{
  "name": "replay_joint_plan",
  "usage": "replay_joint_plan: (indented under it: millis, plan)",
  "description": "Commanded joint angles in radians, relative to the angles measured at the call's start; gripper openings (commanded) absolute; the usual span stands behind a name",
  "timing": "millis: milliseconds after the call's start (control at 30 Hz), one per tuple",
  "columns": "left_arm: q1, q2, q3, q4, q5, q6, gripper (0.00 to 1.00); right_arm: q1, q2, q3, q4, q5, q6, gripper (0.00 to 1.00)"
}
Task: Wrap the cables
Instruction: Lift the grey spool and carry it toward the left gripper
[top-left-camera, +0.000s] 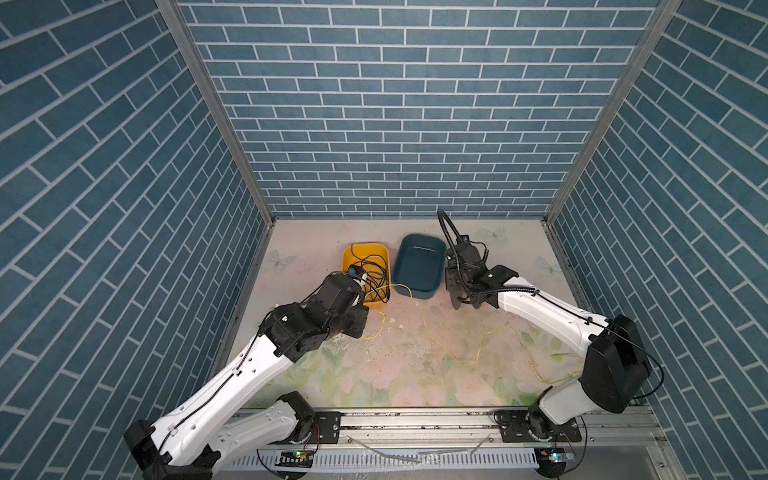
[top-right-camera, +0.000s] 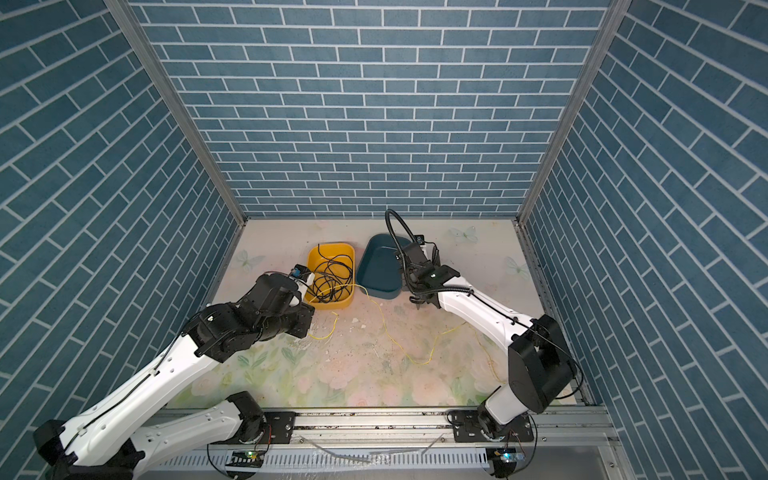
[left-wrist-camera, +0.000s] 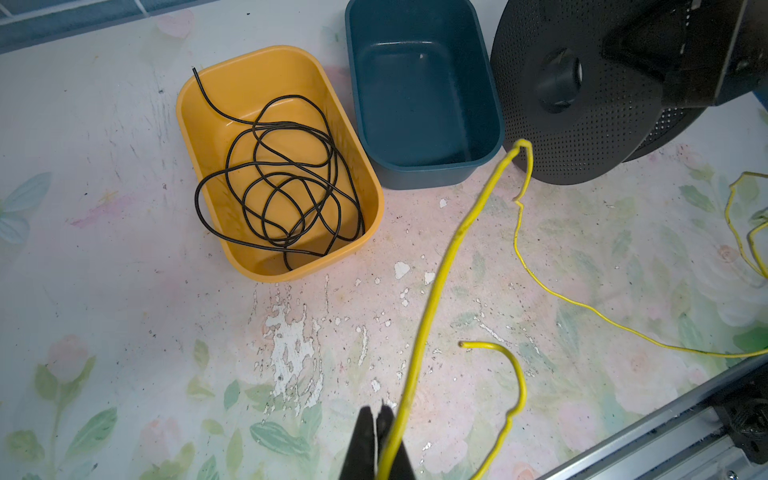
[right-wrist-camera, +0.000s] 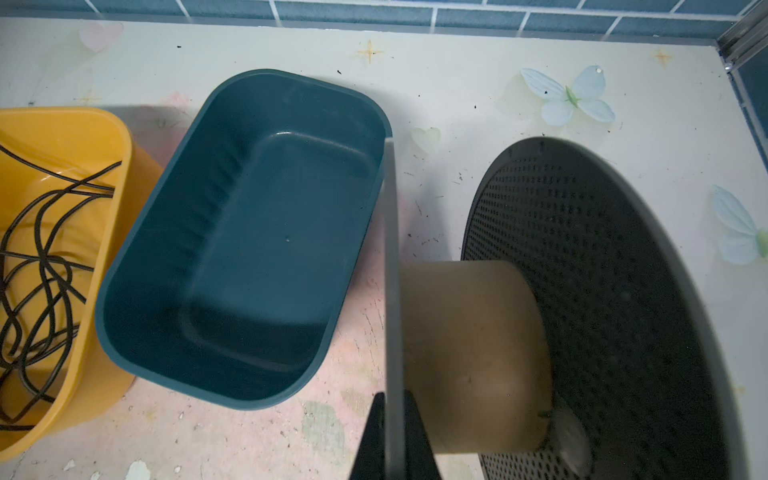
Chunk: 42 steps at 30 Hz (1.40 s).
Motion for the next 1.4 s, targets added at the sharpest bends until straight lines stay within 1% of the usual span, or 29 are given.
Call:
replay_joint_plan:
  millis: [0,267,300,500,667,833,967,1100,1267,1367]
  plan:
    - [-0.01,0.006,0.016,0.022,-0.012,-0.009,0.04,0.001,0.019,0.072,0.036,0.013,0.049,0.0]
    - [-0.016,0.011,0.013,0.033,-0.012,-0.007,0.04,0.001,0.039,0.054,0.091,-0.002,0.076,0.0]
    - [-0.016,0.012,0.013,0.036,-0.011,-0.007,0.04,0.001,0.039,0.048,0.098,-0.009,0.076,0.01]
    - [-0.026,0.017,0.013,0.058,-0.009,0.005,0.04,0.001,0.017,0.009,0.13,-0.035,0.079,0.16]
    - [-0.027,0.03,0.017,0.059,-0.012,0.009,0.04,0.001,-0.006,-0.013,0.143,-0.041,0.073,0.24]
    - [-0.029,0.033,0.014,0.064,-0.01,0.009,0.04,0.002,-0.021,-0.021,0.143,-0.044,0.067,0.35]
    - [-0.029,0.033,0.013,0.065,-0.01,0.009,0.04,0.001,-0.027,-0.025,0.143,-0.046,0.062,0.4]
    - [-0.029,0.033,0.01,0.071,-0.005,0.009,0.04,0.001,-0.033,-0.027,0.144,-0.054,0.053,0.42]
    - [-0.03,0.037,0.009,0.075,-0.006,0.016,0.04,0.001,-0.057,-0.04,0.157,-0.081,0.024,0.52]
    - [-0.038,0.042,0.005,0.09,0.002,0.036,0.04,0.001,-0.083,-0.051,0.166,-0.098,-0.003,0.62]
